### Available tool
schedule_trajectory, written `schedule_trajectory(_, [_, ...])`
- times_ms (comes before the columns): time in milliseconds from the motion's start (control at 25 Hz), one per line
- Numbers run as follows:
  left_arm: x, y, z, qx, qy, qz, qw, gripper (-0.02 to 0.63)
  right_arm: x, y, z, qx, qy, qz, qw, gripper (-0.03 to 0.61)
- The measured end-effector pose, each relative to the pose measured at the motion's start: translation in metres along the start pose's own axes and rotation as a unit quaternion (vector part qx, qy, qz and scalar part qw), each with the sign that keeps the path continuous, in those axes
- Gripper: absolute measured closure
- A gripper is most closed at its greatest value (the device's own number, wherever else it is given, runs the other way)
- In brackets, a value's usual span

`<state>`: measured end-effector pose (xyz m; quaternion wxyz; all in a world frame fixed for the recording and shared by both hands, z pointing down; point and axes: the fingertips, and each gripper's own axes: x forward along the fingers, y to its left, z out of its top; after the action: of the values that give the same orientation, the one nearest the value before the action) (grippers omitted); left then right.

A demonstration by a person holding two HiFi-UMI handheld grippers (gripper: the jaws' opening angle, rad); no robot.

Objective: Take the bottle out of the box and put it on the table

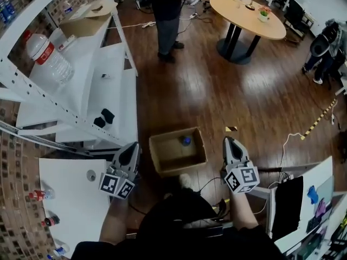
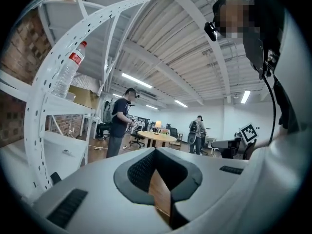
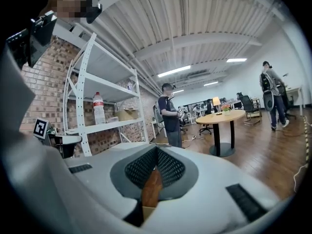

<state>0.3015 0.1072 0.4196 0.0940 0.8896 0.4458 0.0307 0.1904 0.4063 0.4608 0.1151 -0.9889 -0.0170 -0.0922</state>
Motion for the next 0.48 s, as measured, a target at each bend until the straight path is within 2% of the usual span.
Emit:
schedule_trajectory(240, [-0.002, -0.008, -0.016, 0.007, 0.017, -0.027, 0.9995, 0.611, -0.014, 0.012, -0.016, -0.008, 0.002, -0.006, 1.000, 0.574])
schedule_trajectory(480, [-0.015, -0.015, -0.040, 0.004, 0.050, -0.031, 0.9983, 0.611, -0.017, 0.022, -0.043, -0.011, 0.029, -0.005, 0.999, 0.574])
